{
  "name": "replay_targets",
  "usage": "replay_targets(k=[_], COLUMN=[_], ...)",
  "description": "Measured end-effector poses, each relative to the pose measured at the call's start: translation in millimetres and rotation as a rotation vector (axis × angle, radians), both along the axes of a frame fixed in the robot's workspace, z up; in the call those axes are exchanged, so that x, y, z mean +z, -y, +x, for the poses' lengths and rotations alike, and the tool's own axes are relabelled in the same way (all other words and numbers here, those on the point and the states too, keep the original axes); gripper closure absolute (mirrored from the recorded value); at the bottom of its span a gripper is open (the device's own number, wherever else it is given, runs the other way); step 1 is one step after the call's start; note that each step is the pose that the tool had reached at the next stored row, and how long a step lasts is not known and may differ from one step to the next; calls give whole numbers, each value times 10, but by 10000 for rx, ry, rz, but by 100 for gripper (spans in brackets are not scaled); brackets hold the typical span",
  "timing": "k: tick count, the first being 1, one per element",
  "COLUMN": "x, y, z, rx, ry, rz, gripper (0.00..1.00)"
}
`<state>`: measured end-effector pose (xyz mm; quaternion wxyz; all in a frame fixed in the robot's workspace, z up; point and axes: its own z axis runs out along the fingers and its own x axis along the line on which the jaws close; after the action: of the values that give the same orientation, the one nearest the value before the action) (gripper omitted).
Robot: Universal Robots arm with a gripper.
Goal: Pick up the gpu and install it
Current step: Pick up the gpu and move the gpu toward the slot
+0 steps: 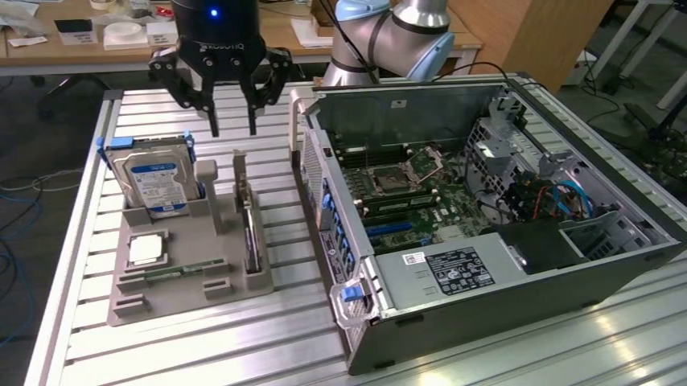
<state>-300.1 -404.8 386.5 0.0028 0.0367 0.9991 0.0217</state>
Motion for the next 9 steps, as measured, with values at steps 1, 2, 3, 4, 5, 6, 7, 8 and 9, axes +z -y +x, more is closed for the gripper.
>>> replay_targets(k=[1,2,3,4,5,6,7,8,9], x=[0,0,0,0,0,-2,-5,-8,-12], y=[0,0,0,0,0,0,-1,-1,0], z=[0,0,0,0,0,0,0,0,0], rx=[0,0,0,1,41,170,317,469,632], ry=[0,0,0,0,0,1,2,0,-1], rz=[0,0,0,0,-1,0,-2,-4,-5], gripper=[53,47,47,41,41,41,41,41,41])
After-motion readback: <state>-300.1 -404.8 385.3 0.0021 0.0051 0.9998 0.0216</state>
